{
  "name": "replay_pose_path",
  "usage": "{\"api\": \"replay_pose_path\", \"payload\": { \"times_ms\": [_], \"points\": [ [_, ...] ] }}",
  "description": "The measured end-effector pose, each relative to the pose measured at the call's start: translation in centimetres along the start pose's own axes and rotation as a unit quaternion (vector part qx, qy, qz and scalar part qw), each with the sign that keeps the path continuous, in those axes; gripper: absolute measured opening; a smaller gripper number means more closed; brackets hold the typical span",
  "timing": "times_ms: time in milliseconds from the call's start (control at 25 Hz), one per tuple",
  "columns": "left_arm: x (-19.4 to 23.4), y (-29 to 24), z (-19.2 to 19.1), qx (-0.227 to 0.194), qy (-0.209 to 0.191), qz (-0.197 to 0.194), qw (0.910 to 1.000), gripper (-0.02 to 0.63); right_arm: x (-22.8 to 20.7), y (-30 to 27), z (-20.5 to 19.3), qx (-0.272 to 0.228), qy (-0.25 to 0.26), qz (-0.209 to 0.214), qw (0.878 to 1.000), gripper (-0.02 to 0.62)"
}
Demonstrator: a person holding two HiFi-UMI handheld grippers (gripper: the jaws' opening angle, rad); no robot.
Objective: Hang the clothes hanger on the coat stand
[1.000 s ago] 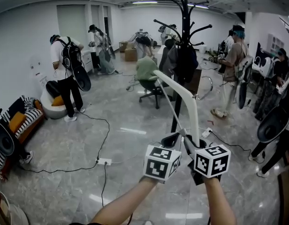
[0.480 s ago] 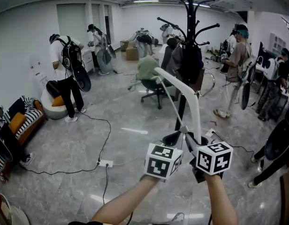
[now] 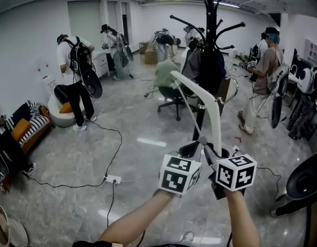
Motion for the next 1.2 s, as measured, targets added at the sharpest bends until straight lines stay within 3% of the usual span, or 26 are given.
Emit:
{"api": "replay_pose_path", "payload": {
  "times_ms": [600, 1200],
  "points": [
    [-1.8, -9.4, 1.9, 0.023, -0.003, 0.051, 0.9984, 0.005, -9.8, -1.9, 3.7, 0.015, -0.001, 0.055, 0.998, 0.018],
    [-1.9, -13.9, 3.5, 0.031, -0.005, 0.09, 0.9955, 0.005, -14.7, -3.7, 6.7, 0.033, 0.007, 0.103, 0.994, 0.018]
  ]
}}
Point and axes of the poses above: the fingertips, and each gripper's own axes: y backward along the fingers, x to its left, z out of its top, the point moved 5 cm from there along y, backward along the fingers, and after that the axes turned 12 degrees about -y, right-handed, at the moved point
